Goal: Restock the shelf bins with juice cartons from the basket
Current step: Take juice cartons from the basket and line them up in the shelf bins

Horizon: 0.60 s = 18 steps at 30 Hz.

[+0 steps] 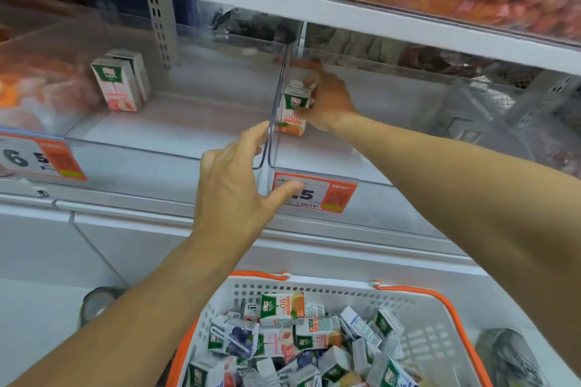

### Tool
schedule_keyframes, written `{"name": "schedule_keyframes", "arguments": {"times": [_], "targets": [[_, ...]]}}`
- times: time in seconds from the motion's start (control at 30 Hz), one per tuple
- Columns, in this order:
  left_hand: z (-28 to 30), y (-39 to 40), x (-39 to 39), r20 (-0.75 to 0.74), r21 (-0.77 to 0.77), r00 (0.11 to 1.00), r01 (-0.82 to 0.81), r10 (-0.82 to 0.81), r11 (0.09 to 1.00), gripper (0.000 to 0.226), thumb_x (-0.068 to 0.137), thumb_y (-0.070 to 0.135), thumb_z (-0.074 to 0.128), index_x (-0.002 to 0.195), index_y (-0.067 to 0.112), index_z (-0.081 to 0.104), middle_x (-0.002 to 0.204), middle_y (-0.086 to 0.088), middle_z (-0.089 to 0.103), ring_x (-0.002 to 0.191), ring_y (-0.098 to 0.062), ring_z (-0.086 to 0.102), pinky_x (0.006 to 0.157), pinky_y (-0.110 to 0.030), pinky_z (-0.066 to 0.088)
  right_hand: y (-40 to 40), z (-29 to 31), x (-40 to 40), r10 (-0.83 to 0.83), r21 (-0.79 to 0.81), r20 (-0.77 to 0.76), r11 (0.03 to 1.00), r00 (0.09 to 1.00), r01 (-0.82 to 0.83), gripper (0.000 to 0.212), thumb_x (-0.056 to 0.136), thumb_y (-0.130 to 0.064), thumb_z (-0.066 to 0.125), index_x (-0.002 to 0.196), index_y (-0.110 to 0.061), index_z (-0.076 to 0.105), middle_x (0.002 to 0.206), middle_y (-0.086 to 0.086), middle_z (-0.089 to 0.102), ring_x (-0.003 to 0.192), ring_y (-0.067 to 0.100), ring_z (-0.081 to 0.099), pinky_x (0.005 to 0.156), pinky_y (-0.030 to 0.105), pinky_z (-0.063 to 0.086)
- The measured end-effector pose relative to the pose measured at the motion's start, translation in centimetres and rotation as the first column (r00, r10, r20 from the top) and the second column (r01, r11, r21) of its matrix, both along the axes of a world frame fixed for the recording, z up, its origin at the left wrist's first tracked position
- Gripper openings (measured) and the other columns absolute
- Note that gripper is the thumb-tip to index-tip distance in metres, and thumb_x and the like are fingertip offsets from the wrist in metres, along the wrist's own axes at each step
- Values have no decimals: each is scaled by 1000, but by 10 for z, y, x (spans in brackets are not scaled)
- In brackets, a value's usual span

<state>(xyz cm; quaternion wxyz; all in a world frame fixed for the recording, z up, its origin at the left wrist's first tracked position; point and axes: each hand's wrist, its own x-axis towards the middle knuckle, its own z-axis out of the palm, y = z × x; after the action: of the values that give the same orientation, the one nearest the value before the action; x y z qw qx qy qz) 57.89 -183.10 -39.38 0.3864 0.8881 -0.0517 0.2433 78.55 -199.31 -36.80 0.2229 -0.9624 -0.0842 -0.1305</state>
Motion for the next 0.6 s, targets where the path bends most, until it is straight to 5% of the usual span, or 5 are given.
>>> {"name": "schedule_keyframes", "arguments": {"times": [0.13,0.27,0.43,0.53,0.6], "targets": [[1,1,-1,-17,39,1000,22,-22,999,89,68,55,80,144,32,40,127,8,62,115,-19,44,96,-31,36,-13,24,-24,-23,27,-22,999,999,24,75,75,-30,85,137,-17,46,133,6,54,120,23,55,99,37,49],[9,2,-12,-27,-6,999,42,-42,999,82,73,45,82,142,25,42,133,1,56,122,-23,43,102,-39,40,-33,66,-109,71,139,95,987,993,-84,26,82,-18,74,106,-13,64,93,0,65,79,13,64,78,31,54],[23,-15,-43,407,36,903,133,-136,990,12,90,13,64,99,6,62,95,-6,65,89,-18,57,80,-28,45,-82,90,-248,450,606,-189,753,873,-256,13,82,-10,76,89,-7,66,79,13,68,72,27,69,61,33,59],[1,-39,-61,-52,11,925,379,-377,926,1,90,15,64,89,15,64,81,5,66,74,-8,58,70,-21,47,-114,50,-278,485,706,-412,705,771,-66,12,81,-10,73,89,-4,67,79,12,67,73,26,68,63,33,56],[-37,-52,-69,-421,50,780,529,-462,847,6,90,23,66,94,20,64,87,8,65,80,-11,63,78,-33,53,-126,-2,-287,395,609,-563,792,726,41,14,84,-5,74,96,-1,67,82,11,69,75,24,69,65,33,57]]}}
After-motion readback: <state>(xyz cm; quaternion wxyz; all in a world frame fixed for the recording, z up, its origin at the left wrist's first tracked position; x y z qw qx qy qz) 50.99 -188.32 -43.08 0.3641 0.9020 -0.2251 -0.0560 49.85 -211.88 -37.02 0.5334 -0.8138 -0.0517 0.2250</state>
